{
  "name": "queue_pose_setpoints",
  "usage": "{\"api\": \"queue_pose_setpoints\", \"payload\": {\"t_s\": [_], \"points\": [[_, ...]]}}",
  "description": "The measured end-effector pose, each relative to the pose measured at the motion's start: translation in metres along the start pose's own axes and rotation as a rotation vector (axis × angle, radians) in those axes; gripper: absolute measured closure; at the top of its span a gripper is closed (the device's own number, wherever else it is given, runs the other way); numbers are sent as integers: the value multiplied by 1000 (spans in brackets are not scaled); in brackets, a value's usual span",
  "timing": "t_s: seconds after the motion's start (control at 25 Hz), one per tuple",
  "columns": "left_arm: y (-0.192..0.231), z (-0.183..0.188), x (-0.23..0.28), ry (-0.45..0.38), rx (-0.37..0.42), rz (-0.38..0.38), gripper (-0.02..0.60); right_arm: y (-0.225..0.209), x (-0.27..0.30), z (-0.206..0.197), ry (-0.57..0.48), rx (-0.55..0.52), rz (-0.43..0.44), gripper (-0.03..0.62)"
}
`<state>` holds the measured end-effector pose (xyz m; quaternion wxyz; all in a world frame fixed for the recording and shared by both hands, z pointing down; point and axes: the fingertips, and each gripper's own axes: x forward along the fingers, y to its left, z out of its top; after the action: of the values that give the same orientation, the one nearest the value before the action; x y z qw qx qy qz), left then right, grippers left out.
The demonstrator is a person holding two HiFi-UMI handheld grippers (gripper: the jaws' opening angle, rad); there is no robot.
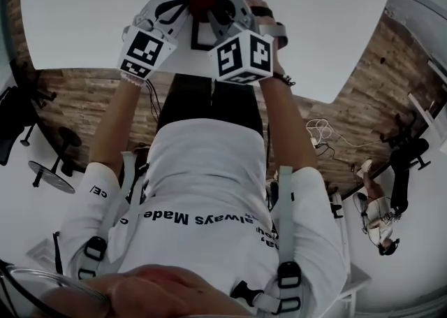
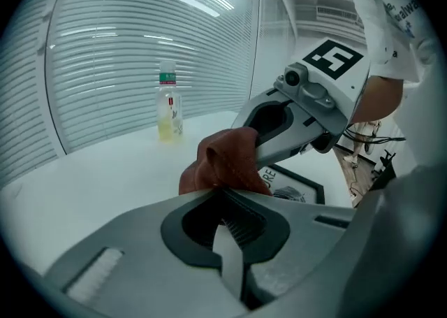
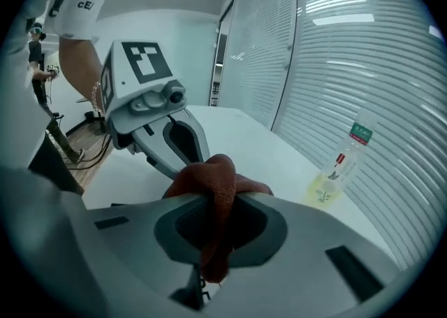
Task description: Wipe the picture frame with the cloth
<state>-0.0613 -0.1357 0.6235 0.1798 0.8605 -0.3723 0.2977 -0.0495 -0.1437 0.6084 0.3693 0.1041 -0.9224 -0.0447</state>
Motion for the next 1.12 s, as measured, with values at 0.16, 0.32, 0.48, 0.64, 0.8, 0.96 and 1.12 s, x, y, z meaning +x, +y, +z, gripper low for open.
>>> {"api": "queue_pose_setpoints", "payload": {"t_s": [0.16,0.32,0.48,0.64,0.8,0.96,1.12], "points": [[2,-6,6,14,8,14,578,3,29,-13,64,-27,13,579],[2,0,5,9,13,19,578,-1,26,-17,65,-17,4,579],[0,5,5,0,25,11,578,-3,15,-28,95,-21,-7,579],[-2,9,14,1,43,6,578,-13,-1,-50,123,8,-25,579],[-1,2,21,20,45,-3,578,-20,-15,-66,150,34,-45,579],[4,-15,27,65,65,-9,578,-29,-28,-85,182,48,-73,579],[4,-22,29,71,72,-29,578,-35,-42,-105,195,83,-96,579]]}}
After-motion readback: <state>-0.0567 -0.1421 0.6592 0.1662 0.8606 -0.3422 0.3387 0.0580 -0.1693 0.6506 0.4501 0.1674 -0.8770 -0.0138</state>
